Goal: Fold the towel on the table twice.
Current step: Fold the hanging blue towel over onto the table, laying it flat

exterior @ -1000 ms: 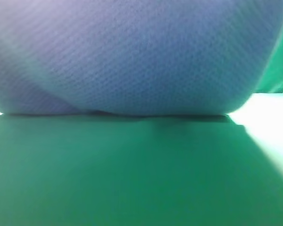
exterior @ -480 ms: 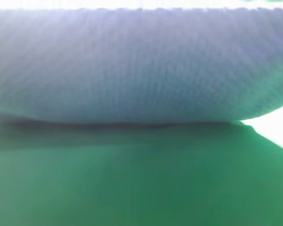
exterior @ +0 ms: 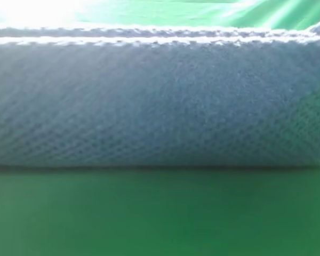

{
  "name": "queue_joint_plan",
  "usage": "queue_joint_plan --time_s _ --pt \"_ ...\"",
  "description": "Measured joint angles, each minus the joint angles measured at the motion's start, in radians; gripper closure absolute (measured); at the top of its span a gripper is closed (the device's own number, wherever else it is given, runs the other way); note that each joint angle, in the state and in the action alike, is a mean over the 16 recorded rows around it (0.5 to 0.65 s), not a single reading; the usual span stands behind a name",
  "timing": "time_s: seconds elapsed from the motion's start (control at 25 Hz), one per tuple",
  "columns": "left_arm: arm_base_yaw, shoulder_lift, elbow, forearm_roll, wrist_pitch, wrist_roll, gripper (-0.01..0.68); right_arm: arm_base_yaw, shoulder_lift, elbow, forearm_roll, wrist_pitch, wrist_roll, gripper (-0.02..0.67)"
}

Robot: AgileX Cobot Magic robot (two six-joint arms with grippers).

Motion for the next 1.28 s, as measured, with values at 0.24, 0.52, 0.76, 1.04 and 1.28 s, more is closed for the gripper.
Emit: queue_joint_plan --time_s 0.24,0.52,0.76,1.04,1.28 --pt "0.000 0.264 -0.195 0.038 -0.051 0.000 0.673 -0.073 0.193 -0.146 -0.017 -0.034 -0.069 0.649" --pt "0.000 0.513 -0.390 0.094 -0.099 0.000 0.673 -0.104 0.423 -0.342 -0.061 -0.067 -0.118 0.649" --pt "0.000 0.612 -0.474 0.119 -0.144 0.000 0.673 -0.107 0.576 -0.495 -0.100 -0.087 -0.128 0.649" --pt "0.000 0.649 -0.498 0.127 -0.198 0.000 0.646 -0.107 0.679 -0.606 -0.121 -0.104 -0.131 0.624" --pt "0.000 0.657 -0.501 0.129 -0.214 0.000 0.464 -0.108 0.704 -0.635 -0.124 -0.115 -0.132 0.452"
